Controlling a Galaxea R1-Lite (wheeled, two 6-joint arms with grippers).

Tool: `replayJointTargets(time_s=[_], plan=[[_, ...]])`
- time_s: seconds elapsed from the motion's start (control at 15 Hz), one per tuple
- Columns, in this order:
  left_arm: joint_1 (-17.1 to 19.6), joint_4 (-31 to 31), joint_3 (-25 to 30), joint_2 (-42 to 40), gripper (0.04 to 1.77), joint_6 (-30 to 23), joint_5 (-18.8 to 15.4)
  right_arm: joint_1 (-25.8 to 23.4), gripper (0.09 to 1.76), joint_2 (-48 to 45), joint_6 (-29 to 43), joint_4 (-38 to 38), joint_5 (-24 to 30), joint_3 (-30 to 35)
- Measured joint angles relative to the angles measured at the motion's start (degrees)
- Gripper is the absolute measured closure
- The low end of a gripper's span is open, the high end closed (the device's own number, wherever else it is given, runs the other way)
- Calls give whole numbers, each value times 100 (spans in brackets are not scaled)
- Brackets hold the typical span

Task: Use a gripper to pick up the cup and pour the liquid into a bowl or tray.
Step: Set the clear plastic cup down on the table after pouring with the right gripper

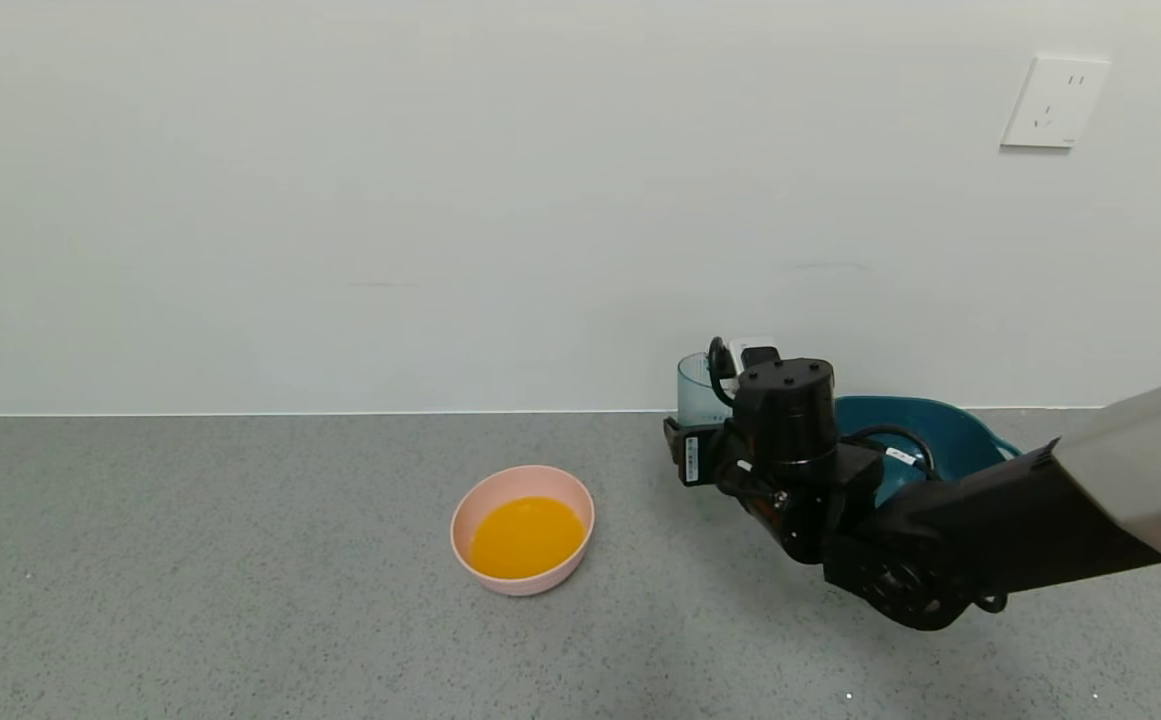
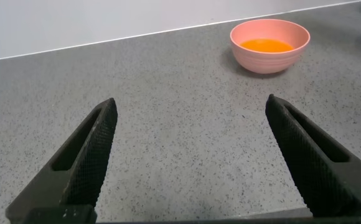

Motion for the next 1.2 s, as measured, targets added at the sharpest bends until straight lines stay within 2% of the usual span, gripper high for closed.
replayJointTargets(time_s=[0.33, 0.87, 1.2], plan=[[0, 0, 0, 0, 9, 0, -2, -133, 48, 500, -9, -177, -20, -149], [0, 0, 0, 0, 9, 0, 0, -255, 48, 1365, -204, -190, -39, -1069], [0, 0, 0, 0, 9, 0, -2, -317, 48, 1849, -479, -764, -57, -1301]])
